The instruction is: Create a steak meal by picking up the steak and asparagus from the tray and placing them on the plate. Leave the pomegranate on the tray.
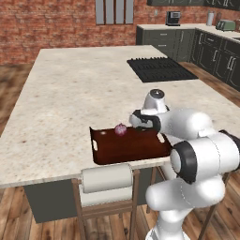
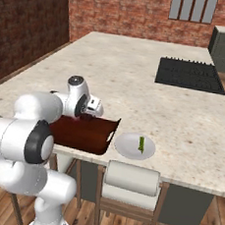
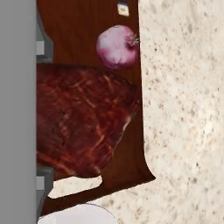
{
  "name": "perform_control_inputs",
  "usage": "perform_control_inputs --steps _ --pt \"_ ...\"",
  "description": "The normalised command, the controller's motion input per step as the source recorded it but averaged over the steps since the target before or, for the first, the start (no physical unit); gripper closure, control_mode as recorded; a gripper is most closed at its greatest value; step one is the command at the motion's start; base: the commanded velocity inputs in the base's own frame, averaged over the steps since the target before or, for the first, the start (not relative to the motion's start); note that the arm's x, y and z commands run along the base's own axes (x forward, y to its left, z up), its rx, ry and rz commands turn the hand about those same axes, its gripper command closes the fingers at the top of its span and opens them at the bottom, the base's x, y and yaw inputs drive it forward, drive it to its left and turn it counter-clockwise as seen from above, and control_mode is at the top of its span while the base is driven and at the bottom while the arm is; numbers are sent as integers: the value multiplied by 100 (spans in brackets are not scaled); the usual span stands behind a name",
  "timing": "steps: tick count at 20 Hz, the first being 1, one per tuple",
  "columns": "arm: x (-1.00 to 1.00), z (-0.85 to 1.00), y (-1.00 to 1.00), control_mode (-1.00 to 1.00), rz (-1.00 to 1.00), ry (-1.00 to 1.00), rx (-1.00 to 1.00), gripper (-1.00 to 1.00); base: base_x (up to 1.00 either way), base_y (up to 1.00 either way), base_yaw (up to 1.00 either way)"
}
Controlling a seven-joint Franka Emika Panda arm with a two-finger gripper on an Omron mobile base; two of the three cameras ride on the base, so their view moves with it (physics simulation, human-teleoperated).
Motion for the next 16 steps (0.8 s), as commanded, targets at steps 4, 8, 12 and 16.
perform_control_inputs --steps 4,8,12,16 --pt "-44 66 -62 -100 0 0 0 100 0 0 0" --pt "-37 49 -75 -100 0 0 0 100 0 0 0" --pt "-23 12 -81 -100 0 0 0 100 0 0 0" --pt "-1 -4 -74 -100 0 3 0 100 0 0 0"
